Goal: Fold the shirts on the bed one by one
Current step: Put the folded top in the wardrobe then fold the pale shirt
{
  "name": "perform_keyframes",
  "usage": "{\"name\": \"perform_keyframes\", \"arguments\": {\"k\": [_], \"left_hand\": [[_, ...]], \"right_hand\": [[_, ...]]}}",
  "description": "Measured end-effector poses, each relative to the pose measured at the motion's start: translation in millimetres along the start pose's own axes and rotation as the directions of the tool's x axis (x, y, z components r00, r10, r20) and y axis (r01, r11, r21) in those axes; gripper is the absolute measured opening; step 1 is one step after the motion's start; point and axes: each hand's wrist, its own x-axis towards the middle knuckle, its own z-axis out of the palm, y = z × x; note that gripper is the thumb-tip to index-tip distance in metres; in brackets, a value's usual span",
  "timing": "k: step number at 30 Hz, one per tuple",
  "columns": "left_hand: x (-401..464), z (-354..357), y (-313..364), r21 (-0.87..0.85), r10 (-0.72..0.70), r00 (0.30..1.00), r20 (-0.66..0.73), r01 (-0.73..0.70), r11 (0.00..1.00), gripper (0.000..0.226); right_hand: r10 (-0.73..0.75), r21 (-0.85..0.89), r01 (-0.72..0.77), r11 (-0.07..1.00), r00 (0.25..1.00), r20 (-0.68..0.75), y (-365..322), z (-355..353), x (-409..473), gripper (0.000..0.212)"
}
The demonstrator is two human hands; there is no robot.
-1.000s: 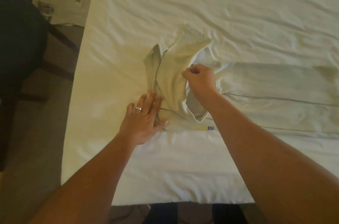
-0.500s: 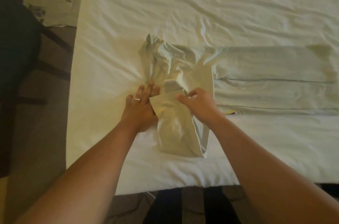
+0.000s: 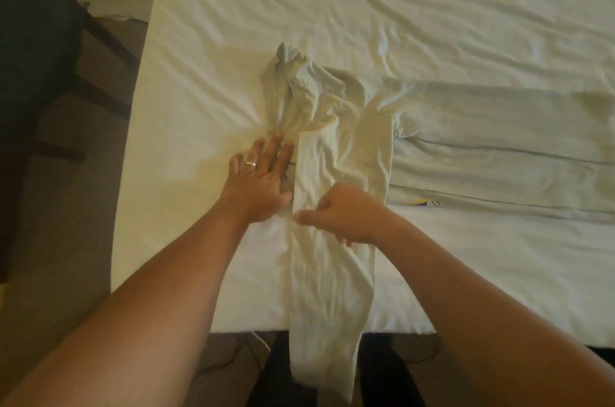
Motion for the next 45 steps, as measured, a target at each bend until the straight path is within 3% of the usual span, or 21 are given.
{"name": "perform_keyframes", "arguments": {"k": [1, 2, 3, 5, 10, 13, 16, 19, 20, 22, 25, 28, 32, 33, 35, 36, 38, 40, 41, 45], "left_hand": [[-0.7, 0.4, -0.7, 0.004, 0.008, 1.000, -0.011, -0.008, 1.000, 0.079], [-0.4, -0.2, -2.3, 0.013, 0.017, 1.000, -0.001, -0.017, 1.000, 0.075], [0.4, -1.4, -4.5, 0.017, 0.023, 1.000, 0.021, -0.023, 1.000, 0.074], [0.3, -5.1, -6.3, 0.028, 0.034, 0.998, 0.044, -0.035, 0.999, 0.076], [1.7, -8.5, -16.7, 0.049, 0.089, 0.996, 0.014, -0.090, 0.995, 0.078], [1.7, -7.9, -27.1, 0.117, 0.128, 0.992, 0.001, -0.127, 0.985, 0.099], [-1.9, -8.2, -29.4, 0.225, 0.152, 0.984, -0.098, -0.127, 0.966, 0.117], [2.5, -21.6, -32.5, 0.250, 0.196, 0.975, -0.102, -0.166, 0.954, 0.110], [5.1, -28.3, -33.9, 0.226, 0.210, 0.975, -0.074, -0.189, 0.956, 0.104], [10.3, -40.5, -35.3, 0.187, 0.240, 0.965, -0.107, -0.218, 0.958, 0.091], [23.0, -47.8, -41.2, 0.204, 0.256, 0.945, -0.204, -0.215, 0.955, 0.073], [36.5, -47.4, -50.6, 0.208, 0.253, 0.943, -0.216, -0.208, 0.956, 0.064], [49.3, -56.6, -51.6, 0.121, 0.277, 0.925, -0.260, -0.254, 0.960, 0.061], [54.5, -60.8, -50.3, 0.084, 0.265, 0.921, -0.287, -0.251, 0.964, 0.054], [67.7, -72.0, -47.6, -0.034, 0.166, 0.917, -0.363, -0.191, 0.981, 0.039], [75.0, -78.2, -46.3, -0.115, 0.079, 0.908, -0.412, -0.139, 0.984, 0.037], [90.6, -92.5, -42.9, -0.305, -0.123, 0.875, -0.469, -0.030, 0.952, 0.038], [109.4, -106.4, -39.8, -0.443, -0.244, 0.885, -0.397, 0.048, 0.895, 0.046], [118.7, -112.7, -37.8, -0.477, -0.250, 0.907, -0.340, 0.062, 0.876, 0.050], [147.1, -121.7, -34.3, -0.413, -0.158, 0.969, -0.192, 0.066, 0.908, 0.046]], "right_hand": [[-0.045, -0.043, 0.035, 0.998, 0.969, -0.244, -4.3, -0.6, 10.5, 0.047], [-0.066, -0.105, 0.028, 0.994, 0.923, -0.378, -9.4, 0.8, 19.3, 0.038], [-0.073, -0.163, 0.004, 0.987, 0.902, -0.425, -14.0, 3.8, 26.0, 0.033], [-0.076, -0.222, -0.026, 0.975, 0.896, -0.438, -19.3, 14.2, 36.0, 0.033], [0.017, -0.151, -0.108, 0.983, 0.860, -0.510, -22.7, 14.5, 47.7, 0.052], [-0.036, -0.204, -0.075, 0.976, 0.871, -0.491, -23.5, 9.3, 50.0, 0.021], [0.004, -0.161, -0.054, 0.985, 0.955, -0.298, -17.3, -2.0, 44.0, 0.016], [0.116, -0.121, -0.113, 0.986, 0.993, 0.017, -14.4, -20.3, 37.3, 0.025], [0.122, -0.126, -0.120, 0.985, 0.993, 0.008, -15.2, -25.8, 37.8, 0.026], [0.040, -0.139, -0.071, 0.988, 0.975, -0.216, -20.7, -32.9, 43.8, 0.028], [-0.156, -0.280, 0.002, 0.960, 0.835, -0.527, -37.6, -30.1, 60.8, 0.025], [-0.236, -0.370, 0.016, 0.929, 0.796, -0.557, -50.5, -24.8, 80.9, 0.022], [-0.207, -0.392, 0.002, 0.920, 0.851, -0.483, -48.1, -32.4, 101.4, 0.013], [-0.205, -0.375, 0.033, 0.927, 0.880, -0.428, -46.9, -38.8, 102.8, 0.011], [-0.165, -0.152, 0.113, 0.982, 0.907, -0.389, -41.7, -56.7, 101.3, 0.012], [-0.135, -0.004, 0.148, 0.989, 0.891, -0.433, -37.5, -67.5, 98.6, 0.015], [-0.053, 0.164, 0.192, 0.968, 0.788, -0.613, -24.7, -91.5, 95.1, 0.019], [-0.007, 0.158, 0.177, 0.971, 0.687, -0.727, -6.3, -112.7, 95.5, 0.019], [-0.017, 0.119, 0.155, 0.981, 0.673, -0.740, 2.8, -121.8, 97.3, 0.024], [-0.040, -0.077, -0.012, 0.997, 0.767, -0.640, 34.5, -143.3, 117.0, 0.042]]}}
